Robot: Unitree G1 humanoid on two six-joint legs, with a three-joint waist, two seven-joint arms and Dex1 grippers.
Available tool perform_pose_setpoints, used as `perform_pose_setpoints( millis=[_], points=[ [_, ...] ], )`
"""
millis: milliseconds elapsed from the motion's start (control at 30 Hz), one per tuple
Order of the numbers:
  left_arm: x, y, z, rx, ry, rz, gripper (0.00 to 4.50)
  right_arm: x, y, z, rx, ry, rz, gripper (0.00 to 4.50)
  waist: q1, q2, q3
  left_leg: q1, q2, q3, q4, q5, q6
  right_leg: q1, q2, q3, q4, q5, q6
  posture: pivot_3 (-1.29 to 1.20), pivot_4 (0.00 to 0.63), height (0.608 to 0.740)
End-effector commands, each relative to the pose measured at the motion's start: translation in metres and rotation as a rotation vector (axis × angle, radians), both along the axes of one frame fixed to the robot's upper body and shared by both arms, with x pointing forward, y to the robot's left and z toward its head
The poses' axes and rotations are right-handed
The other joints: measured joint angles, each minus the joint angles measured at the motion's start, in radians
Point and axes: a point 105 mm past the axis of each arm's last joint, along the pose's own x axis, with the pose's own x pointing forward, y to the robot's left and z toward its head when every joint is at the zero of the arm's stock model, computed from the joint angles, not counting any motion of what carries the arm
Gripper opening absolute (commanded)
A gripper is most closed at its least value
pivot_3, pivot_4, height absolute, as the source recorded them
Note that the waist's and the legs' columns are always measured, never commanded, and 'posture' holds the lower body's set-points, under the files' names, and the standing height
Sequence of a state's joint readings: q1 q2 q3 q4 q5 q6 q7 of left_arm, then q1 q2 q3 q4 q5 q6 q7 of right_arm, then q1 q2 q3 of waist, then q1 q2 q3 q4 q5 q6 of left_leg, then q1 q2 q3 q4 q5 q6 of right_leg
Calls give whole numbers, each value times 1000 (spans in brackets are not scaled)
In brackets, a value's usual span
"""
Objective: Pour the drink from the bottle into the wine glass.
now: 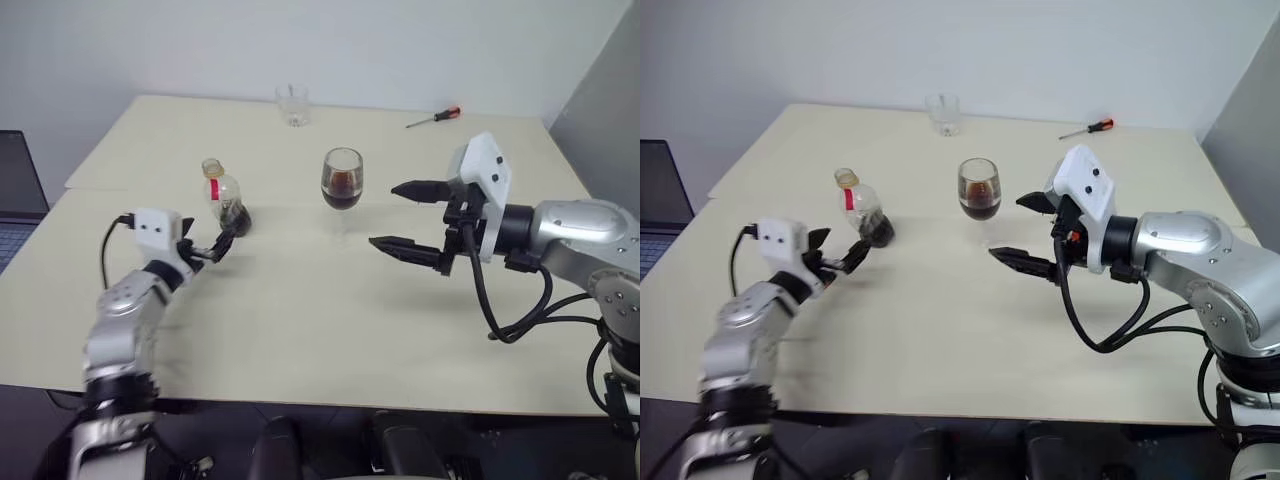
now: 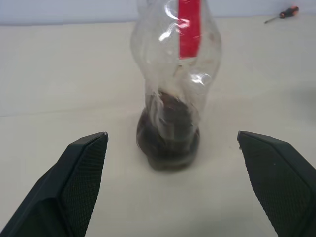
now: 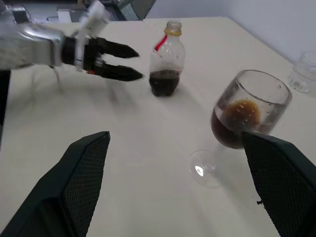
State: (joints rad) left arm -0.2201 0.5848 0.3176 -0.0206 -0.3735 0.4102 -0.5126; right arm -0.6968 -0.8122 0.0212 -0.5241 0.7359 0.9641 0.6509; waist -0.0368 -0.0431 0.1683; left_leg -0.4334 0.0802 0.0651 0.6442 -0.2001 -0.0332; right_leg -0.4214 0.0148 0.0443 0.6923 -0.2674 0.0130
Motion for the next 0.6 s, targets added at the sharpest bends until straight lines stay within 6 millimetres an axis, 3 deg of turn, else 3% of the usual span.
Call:
perform_pose_setpoints(
  millis=[33,100,233,367,600],
  points=[
    [-15,-8,49,25,-96,-114,4485,2,-10,11,-3,-56,8,4500,6,0,0,0,0,0,0,0,0,0,0,-1,0,0,0,0,150,740],
    [-27,-16,76,38,-125,-237,4485,7,-22,8,-20,-41,-8,4500,11,-2,0,0,-1,0,1,0,0,1,1,-2,0,-1,-2,0,150,740],
    [-34,-29,96,188,-58,-393,4485,23,-51,3,-48,-29,-72,4500,12,-1,0,0,-2,1,0,0,0,1,0,-3,-1,-3,-5,0,150,740],
    [-34,-38,113,219,-61,-473,4485,32,-70,-1,-71,-23,-102,4500,9,0,1,1,-2,2,0,0,0,1,1,-1,-2,-3,-4,0,150,740],
    [-37,-54,124,246,-44,-604,4485,36,-76,5,-50,-24,-76,4500,4,1,1,1,-1,3,-1,0,0,0,2,-2,0,-6,-2,0,150,740]
  ],
)
